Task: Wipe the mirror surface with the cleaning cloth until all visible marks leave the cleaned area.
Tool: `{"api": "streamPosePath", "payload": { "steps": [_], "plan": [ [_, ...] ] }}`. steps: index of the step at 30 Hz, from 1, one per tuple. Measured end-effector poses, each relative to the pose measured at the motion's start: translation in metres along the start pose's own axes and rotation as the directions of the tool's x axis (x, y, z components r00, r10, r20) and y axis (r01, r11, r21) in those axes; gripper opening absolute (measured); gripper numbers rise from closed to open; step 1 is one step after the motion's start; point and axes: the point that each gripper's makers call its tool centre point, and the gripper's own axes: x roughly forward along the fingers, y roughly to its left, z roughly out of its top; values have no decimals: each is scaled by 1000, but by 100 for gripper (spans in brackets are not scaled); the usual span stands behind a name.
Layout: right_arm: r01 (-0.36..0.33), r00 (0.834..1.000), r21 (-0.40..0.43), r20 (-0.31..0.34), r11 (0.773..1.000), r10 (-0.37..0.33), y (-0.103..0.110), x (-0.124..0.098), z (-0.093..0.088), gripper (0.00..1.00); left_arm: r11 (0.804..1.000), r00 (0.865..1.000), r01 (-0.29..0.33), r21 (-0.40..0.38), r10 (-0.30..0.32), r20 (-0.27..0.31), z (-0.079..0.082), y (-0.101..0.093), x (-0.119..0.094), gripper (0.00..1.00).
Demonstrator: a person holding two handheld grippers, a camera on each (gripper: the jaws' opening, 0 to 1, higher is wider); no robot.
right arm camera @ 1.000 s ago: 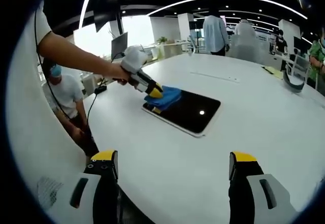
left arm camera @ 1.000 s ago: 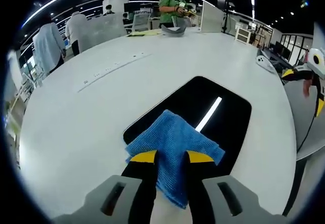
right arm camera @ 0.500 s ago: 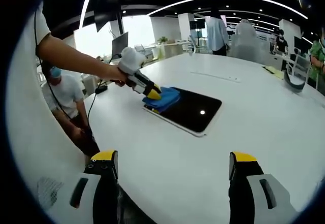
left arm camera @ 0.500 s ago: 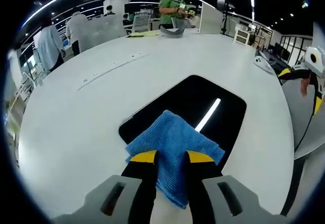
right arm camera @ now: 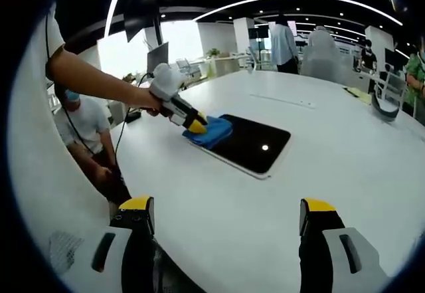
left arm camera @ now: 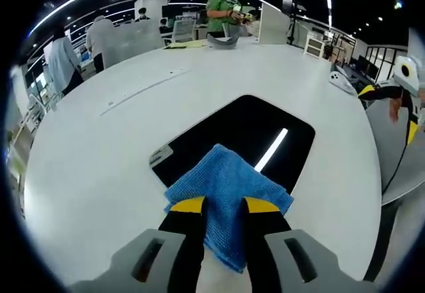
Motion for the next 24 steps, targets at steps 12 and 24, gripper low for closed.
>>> {"api": "streamPosePath", "payload": {
  "steps": [12, 24],
  "plan": [
    [-7, 1000, -5, 3, 1000, 7, 2, 0, 1, 90, 1000, 1000, 0, -4, 0, -2, -7, -3, -3, 20],
    [-10, 1000, -2, 4, 1000, 10, 4, -1, -2, 90, 1000, 1000, -4, -15, 4, -7, -13, -10, -7, 20]
  ]
}}
